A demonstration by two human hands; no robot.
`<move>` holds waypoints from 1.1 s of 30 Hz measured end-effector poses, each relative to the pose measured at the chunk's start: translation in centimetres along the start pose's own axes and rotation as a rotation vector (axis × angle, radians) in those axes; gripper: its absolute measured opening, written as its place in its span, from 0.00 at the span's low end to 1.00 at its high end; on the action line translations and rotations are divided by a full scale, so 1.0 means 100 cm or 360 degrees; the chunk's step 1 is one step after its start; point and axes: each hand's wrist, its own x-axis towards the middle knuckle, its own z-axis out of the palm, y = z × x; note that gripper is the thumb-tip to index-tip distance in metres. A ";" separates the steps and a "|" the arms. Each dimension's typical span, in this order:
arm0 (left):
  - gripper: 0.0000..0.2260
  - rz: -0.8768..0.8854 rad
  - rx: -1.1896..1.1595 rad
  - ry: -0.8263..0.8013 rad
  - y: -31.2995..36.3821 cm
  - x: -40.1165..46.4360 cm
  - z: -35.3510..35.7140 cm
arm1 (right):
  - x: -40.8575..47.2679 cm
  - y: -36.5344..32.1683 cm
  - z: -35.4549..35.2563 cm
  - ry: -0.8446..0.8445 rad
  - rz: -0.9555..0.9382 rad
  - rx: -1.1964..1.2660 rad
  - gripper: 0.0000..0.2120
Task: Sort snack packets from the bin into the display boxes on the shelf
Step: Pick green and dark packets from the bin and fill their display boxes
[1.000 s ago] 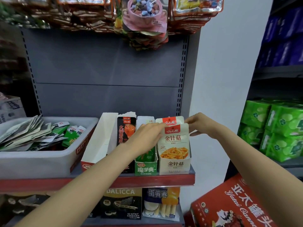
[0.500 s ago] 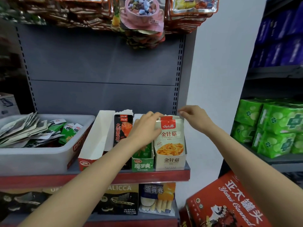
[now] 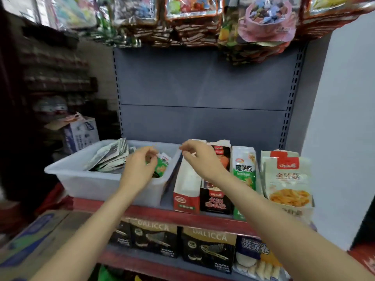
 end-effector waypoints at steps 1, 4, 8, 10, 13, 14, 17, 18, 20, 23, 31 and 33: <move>0.08 -0.0028 0.0090 0.0024 -0.017 0.005 -0.012 | 0.010 -0.007 0.019 -0.0043 -0.0002 0.0006 0.13; 0.16 -0.0173 0.0456 -0.0008 -0.059 0.023 -0.043 | 0.038 -0.024 0.066 -0.0213 -0.0017 -0.0016 0.19; 0.27 -0.0541 0.0802 -0.0289 -0.096 0.047 -0.071 | 0.064 -0.037 0.105 -0.0490 -0.0018 -0.0054 0.26; 0.28 -0.0750 0.0903 -0.0429 -0.106 0.053 -0.080 | 0.072 -0.040 0.118 -0.0601 -0.0054 -0.0074 0.28; 0.15 -0.0864 0.0944 -0.0632 -0.112 0.055 -0.087 | 0.079 -0.044 0.129 -0.0773 -0.0066 -0.0111 0.23; 0.08 -0.0848 0.0938 -0.0619 -0.114 0.054 -0.086 | 0.081 -0.044 0.133 -0.0803 -0.0069 -0.0119 0.20; 0.04 -0.0702 0.0898 -0.0443 -0.119 0.054 -0.080 | 0.083 -0.044 0.139 -0.0777 -0.0060 -0.0145 0.17; 0.04 -0.0608 0.0958 -0.0372 -0.118 0.054 -0.079 | 0.082 -0.044 0.139 -0.0779 -0.0048 -0.0133 0.17; 0.09 -0.0353 0.1157 -0.0219 -0.116 0.051 -0.075 | 0.079 -0.047 0.134 -0.0778 -0.0040 -0.0072 0.21; 0.14 0.0034 0.1152 -0.0027 -0.107 0.046 -0.071 | 0.072 -0.050 0.124 -0.0485 -0.0039 0.0121 0.28; 0.08 0.0536 0.0031 0.0034 -0.036 0.031 -0.054 | 0.058 -0.028 0.081 -0.0034 -0.0196 -0.0459 0.09; 0.11 0.0404 -0.0164 0.0017 -0.020 0.031 -0.045 | 0.045 -0.021 0.064 0.0069 -0.0119 -0.0241 0.06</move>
